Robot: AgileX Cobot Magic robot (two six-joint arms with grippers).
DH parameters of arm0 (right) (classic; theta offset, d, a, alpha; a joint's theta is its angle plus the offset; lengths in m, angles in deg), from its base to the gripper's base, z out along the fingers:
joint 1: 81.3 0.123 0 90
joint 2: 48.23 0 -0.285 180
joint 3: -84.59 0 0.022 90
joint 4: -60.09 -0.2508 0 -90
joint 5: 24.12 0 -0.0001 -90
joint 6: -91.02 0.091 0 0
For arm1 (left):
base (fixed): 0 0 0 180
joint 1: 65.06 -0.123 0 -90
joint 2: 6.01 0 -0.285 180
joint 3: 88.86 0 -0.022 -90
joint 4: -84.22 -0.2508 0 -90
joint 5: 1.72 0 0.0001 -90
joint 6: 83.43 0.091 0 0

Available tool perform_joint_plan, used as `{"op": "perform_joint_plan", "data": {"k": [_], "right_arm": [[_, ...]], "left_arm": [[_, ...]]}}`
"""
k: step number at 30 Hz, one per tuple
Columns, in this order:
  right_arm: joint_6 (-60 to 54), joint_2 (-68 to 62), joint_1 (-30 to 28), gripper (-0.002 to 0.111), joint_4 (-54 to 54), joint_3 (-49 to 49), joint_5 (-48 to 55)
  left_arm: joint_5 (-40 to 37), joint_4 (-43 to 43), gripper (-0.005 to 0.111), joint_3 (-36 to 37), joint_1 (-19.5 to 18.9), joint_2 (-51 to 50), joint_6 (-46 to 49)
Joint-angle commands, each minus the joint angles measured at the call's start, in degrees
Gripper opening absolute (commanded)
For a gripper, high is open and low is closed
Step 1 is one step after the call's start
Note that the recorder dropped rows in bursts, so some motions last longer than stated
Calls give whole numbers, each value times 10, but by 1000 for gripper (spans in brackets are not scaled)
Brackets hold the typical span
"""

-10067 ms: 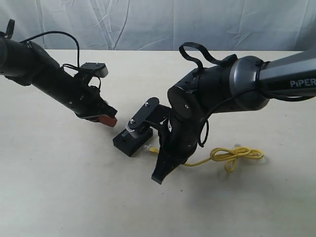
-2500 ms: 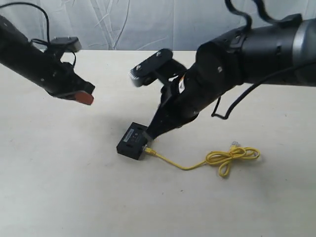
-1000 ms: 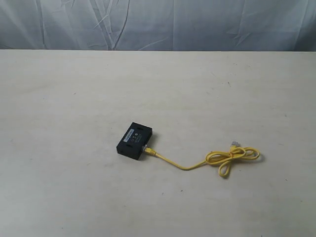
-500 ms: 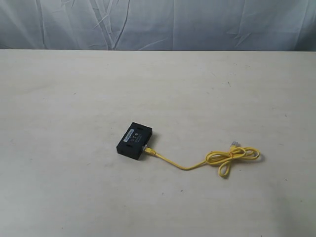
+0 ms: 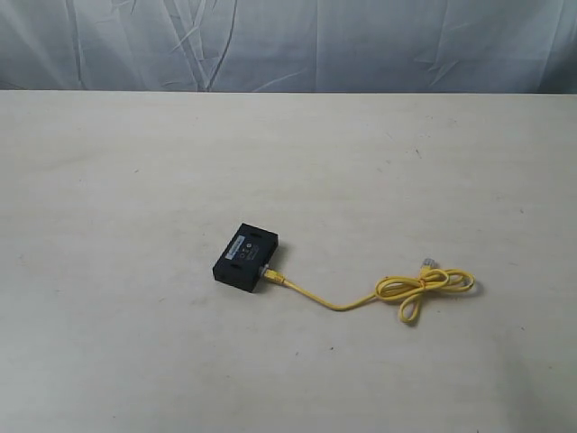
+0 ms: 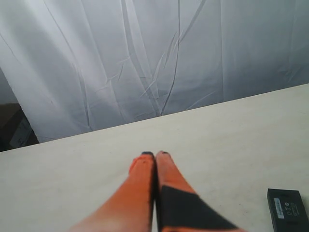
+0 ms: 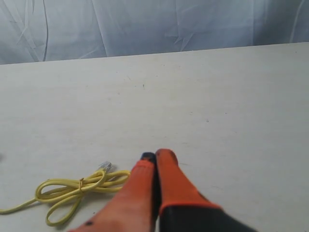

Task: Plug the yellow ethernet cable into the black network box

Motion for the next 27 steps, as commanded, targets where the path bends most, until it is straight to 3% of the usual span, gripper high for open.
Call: {"op": "perform_joint_plan", "data": {"k": [1,16,22,27], "right_arm": [[0,3,-4,0,-1,2,-9],[0,3,-4,0,-1,2,-9],[0,3,-4,0,0,2,-9],[0,3,-4,0,0,2,-9]], "left_arm": [[2,-1,0,2,-1,3,-2],[23,-14,0,16,0,23,1],[64,-32,0,113,0,89,1],[157,-40,0,227,0,153,1]]}}
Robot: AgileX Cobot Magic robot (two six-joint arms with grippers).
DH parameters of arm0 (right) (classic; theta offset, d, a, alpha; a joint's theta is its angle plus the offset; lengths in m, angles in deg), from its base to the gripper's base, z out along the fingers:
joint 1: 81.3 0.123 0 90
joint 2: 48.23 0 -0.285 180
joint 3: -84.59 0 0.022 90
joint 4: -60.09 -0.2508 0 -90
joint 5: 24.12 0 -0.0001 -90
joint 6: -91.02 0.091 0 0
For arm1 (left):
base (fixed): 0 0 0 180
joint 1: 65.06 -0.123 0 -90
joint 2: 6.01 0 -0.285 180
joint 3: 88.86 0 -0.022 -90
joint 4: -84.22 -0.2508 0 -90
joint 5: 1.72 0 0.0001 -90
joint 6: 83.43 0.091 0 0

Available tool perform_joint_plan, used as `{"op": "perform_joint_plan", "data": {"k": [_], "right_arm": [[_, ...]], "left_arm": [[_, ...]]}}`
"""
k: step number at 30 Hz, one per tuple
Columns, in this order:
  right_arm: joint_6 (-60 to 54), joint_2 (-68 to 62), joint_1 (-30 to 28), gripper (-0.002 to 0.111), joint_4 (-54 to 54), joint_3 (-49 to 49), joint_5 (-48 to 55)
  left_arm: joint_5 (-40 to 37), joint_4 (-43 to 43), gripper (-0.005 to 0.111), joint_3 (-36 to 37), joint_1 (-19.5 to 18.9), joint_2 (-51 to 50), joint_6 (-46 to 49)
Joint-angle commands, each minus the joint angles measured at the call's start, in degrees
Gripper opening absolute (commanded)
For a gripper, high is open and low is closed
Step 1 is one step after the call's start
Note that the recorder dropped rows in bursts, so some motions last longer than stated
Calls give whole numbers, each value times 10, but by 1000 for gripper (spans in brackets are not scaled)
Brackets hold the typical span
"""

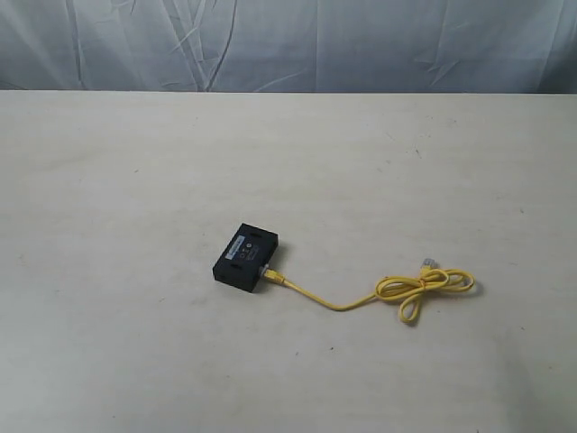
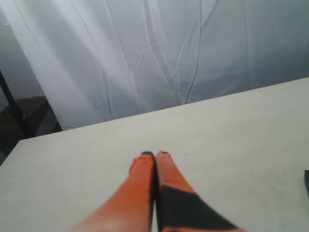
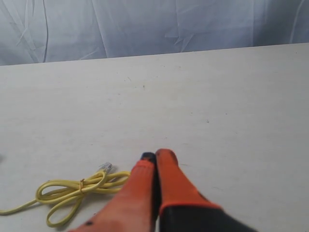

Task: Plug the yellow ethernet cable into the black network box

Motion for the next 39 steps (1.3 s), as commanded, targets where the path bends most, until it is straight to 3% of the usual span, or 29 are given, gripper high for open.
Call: {"op": "perform_joint_plan", "data": {"k": [1,7,12,18,27,34,39], "right_arm": [[0,3,-4,0,1,2,-6],[0,3,-4,0,1,2,-6],[1,3,-4,0,1,2,-6],[1,3,-4,0,1,2,-6],[1,3,-4,0,-1,2,-6],[1,3,-4,0,-1,2,-6],[1,3,-4,0,-1,2,-6]], "left_arm": [[94,-7,0,96,0,61,0],[152,-33,0,179,1,67,0],[122,-51,0,179,7,67,0],[118,-56,0,179,45,67,0],[118,-52,0,179,46,67,-9],[118,-164,0,179,40,67,-198],[120,-173,0,179,40,67,-262]]}}
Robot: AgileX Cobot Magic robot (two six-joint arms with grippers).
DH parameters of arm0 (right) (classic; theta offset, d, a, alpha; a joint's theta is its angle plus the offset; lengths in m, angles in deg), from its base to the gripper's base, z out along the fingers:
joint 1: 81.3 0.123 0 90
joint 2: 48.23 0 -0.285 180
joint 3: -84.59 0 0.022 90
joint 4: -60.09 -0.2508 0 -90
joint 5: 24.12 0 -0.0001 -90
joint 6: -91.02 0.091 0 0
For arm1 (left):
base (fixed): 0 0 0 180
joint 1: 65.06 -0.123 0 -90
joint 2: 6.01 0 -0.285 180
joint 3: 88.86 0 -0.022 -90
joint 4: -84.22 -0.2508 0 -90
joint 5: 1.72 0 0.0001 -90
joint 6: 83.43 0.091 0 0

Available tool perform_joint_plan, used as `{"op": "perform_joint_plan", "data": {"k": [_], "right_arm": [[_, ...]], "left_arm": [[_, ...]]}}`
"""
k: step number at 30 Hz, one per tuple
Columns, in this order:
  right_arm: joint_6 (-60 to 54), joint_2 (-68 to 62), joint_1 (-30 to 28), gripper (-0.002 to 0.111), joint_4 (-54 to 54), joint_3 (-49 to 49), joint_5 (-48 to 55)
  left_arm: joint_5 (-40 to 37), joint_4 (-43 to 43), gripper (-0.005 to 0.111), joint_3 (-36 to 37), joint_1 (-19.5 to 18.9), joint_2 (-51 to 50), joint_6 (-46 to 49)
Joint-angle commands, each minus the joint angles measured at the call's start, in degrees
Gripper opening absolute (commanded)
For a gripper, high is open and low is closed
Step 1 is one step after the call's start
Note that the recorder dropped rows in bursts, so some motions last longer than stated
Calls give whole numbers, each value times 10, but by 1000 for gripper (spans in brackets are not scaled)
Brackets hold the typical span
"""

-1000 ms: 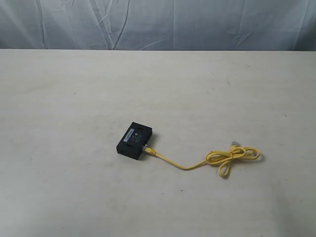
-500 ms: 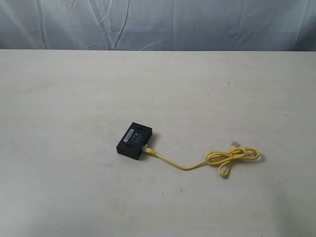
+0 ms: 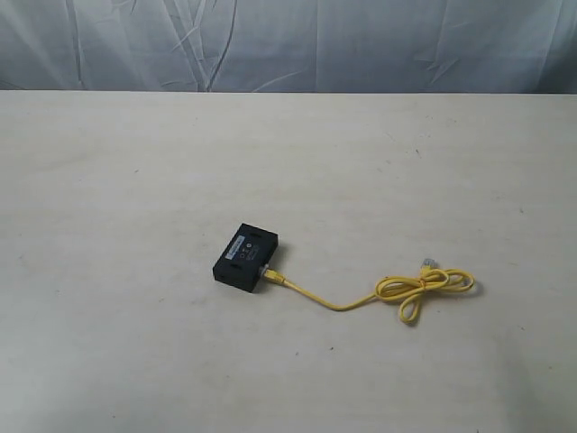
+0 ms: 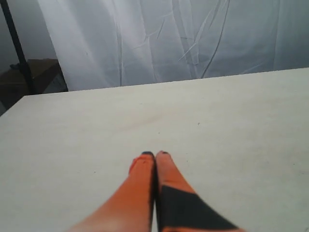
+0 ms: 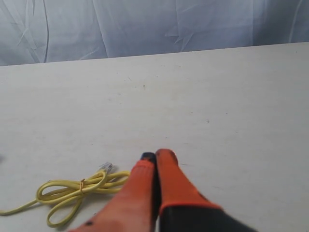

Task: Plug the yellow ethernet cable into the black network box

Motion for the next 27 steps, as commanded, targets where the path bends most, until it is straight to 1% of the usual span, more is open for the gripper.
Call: {"op": "perform_joint_plan", "data": {"k": [1,6,11,17,23,27], "right_arm": [[-1,3,-3,0,-1,2,-5],[-1,3,-3,0,-1,2,-5],[-1,3,-3,0,-1,2,-5],[-1,3,-3,0,-1,2,-5],[-1,3,-3,0,-1,2,-5],[-1,3,-3,0,-1,2,-5]], "left_arm": [[1,-12,0,3,0,3,-70],[2,-12,0,3,0,3,-103],[2,-34,0,3,0,3,-132],[3,-38,0,3,0,3,-132],[3,-72,0,3,0,3,-132],[3,-76,0,3,0,3,-131]]}}
